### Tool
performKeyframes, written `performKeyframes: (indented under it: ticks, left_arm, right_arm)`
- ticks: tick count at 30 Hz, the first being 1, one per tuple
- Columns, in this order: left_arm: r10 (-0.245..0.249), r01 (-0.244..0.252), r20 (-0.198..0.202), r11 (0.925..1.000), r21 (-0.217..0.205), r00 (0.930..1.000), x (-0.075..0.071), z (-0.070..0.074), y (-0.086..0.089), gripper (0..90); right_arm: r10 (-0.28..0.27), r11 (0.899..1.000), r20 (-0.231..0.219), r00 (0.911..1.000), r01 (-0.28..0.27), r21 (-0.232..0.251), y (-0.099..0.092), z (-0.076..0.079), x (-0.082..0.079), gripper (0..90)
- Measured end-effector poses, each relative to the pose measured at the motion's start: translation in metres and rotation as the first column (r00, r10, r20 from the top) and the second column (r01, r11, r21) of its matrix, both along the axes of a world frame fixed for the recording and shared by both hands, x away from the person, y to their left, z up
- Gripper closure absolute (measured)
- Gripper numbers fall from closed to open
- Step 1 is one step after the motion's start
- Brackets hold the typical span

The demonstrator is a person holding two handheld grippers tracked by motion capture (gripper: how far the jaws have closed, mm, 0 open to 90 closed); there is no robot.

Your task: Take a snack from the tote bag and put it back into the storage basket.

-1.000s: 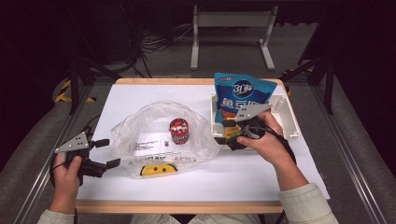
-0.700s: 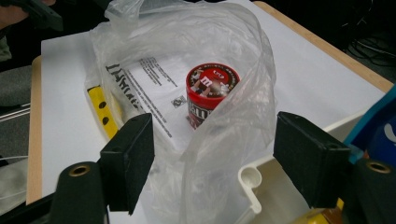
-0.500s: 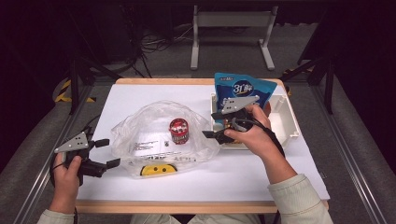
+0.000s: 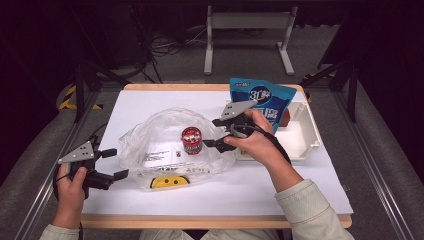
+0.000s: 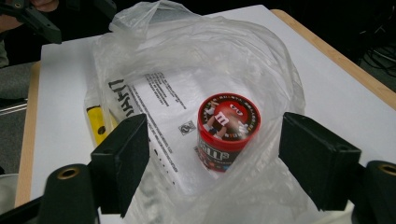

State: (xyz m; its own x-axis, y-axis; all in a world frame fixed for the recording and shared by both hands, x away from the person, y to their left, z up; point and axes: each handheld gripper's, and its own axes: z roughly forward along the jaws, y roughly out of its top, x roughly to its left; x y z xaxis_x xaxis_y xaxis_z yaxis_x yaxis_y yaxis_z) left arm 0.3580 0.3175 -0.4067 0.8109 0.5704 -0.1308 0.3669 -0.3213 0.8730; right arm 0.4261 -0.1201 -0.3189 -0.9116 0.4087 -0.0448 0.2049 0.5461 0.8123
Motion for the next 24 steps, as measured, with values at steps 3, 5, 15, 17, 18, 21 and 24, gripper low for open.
performKeyframes:
  ticks: [3, 5, 15, 17, 18, 21, 24]
  left_arm:
    - [0.004, -0.004, -0.002, 1.0000, -0.003, 1.0000, 0.000, 0.000, 0.000, 4.9]
    - [0.002, -0.002, -0.002, 1.0000, -0.004, 1.0000, 0.000, 0.000, 0.000, 4.9]
    - [0.003, -0.003, -0.002, 1.0000, -0.006, 1.0000, 0.000, 0.000, 0.000, 4.9]
    - [0.000, 0.000, 0.002, 1.0000, -0.005, 1.0000, 0.000, 0.000, 0.000, 4.9]
    - [0.000, 0.000, 0.002, 1.0000, -0.005, 1.0000, 0.000, 0.000, 0.000, 4.9]
    - [0.002, -0.002, -0.001, 1.0000, -0.006, 1.0000, -0.001, 0.000, 0.001, 4.9]
    - [0.005, -0.005, -0.005, 1.0000, -0.009, 1.0000, 0.000, 0.000, 0.001, 4.9]
  right_arm:
    - [0.011, 1.000, 0.003, 0.9999, -0.011, -0.005, 0.008, -0.001, 0.002, 23.2]
    - [0.013, 1.000, 0.011, 0.9999, -0.013, -0.005, 0.013, -0.001, 0.004, 22.8]
    - [0.038, 0.999, 0.015, 0.9992, -0.038, -0.003, 0.037, -0.006, 0.009, 21.9]
    - [0.038, 0.999, 0.019, 0.9991, -0.038, 0.000, 0.040, -0.007, 0.010, 21.9]
    - [0.038, 0.999, 0.019, 0.9991, -0.038, 0.000, 0.040, -0.007, 0.010, 21.9]
    - [0.037, 0.999, 0.016, 0.9992, -0.037, 0.010, 0.046, -0.010, 0.013, 21.9]
    - [0.042, 0.999, 0.012, 0.9991, -0.042, 0.003, 0.051, -0.013, 0.017, 21.9]
